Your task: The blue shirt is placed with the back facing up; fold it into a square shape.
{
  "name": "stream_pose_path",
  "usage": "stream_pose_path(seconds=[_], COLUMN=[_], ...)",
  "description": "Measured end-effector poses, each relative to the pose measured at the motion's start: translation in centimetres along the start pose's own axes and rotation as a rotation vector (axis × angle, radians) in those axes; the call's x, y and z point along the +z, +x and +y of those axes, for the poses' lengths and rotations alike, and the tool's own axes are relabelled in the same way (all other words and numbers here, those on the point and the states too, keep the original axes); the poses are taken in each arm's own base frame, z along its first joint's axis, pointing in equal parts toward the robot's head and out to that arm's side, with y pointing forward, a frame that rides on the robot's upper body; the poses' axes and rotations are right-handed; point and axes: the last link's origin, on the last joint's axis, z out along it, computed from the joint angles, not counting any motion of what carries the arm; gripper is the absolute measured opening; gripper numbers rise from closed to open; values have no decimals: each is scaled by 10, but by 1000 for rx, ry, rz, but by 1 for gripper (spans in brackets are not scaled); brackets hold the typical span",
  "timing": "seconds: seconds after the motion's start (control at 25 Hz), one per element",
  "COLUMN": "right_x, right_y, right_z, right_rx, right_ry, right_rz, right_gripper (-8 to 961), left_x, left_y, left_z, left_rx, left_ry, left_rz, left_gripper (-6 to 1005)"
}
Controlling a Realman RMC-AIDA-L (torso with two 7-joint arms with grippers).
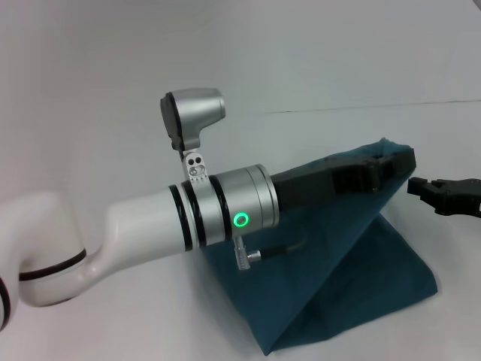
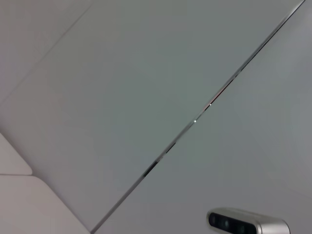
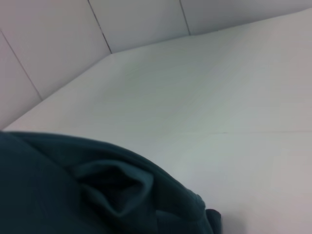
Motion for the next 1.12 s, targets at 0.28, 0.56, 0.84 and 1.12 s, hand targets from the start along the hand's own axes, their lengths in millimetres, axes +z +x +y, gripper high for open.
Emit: stream_pose_path(seconds=[0.28, 0.56, 0.84, 1.12], right_x=[-6, -16, -23, -19], right_y=[-5, -7, -19, -31], right_z=[-7, -15, -19, -11], right_rx=[36, 73, 200, 374], right_ry=[14, 38, 8, -53], right_rz=[1, -9, 24, 128], right_gripper=[25, 60, 252, 437], left_x=[1, -3, -16, -41], left_y=[-3, -4, 1, 11], left_z=[0, -1, -11, -23], left_rx=[-4, -11, 42, 150], left_ry=[7, 5, 42, 73], left_rz=[-11, 0, 44, 42], left_gripper=[36, 271, 574, 801])
